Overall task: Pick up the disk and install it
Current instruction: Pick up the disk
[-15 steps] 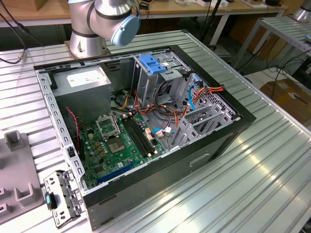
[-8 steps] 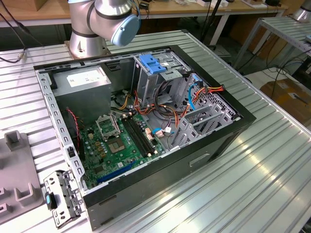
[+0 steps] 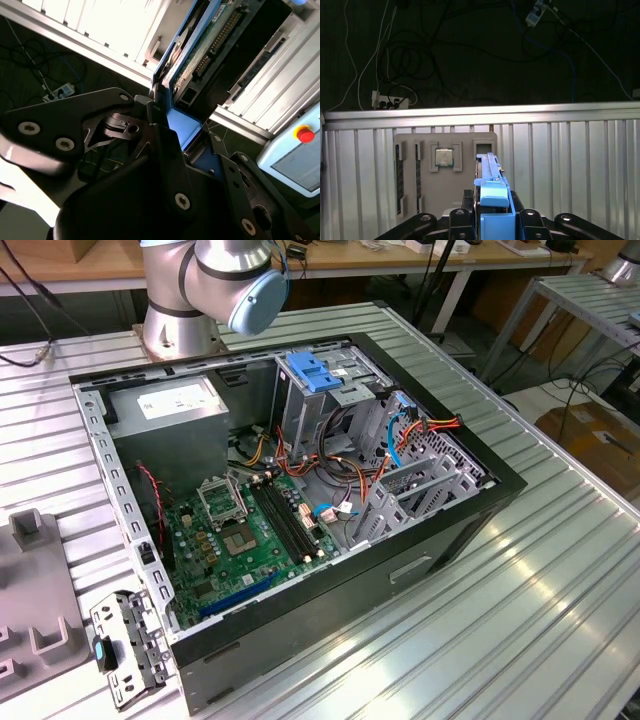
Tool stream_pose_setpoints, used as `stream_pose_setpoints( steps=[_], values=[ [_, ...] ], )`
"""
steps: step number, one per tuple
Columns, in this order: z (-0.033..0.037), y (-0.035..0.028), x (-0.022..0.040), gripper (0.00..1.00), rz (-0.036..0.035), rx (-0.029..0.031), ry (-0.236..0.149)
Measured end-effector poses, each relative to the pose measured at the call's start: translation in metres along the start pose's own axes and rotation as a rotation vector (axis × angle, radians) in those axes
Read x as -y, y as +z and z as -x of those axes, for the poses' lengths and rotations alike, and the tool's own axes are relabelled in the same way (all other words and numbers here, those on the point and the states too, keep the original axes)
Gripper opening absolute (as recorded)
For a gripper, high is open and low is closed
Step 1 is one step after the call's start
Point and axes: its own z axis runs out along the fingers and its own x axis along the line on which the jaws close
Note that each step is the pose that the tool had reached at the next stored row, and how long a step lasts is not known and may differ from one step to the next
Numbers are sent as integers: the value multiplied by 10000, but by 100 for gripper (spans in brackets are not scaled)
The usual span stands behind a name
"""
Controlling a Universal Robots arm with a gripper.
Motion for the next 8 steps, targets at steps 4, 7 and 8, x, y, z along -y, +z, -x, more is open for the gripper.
stream_pose_setpoints(
  steps=[4,7,8],
  values=[
    [0,-16,0,37,-1,1,0],
    [0,-19,0,37,0,0,0],
    [0,-19,0,37,0,0,0]
  ],
)
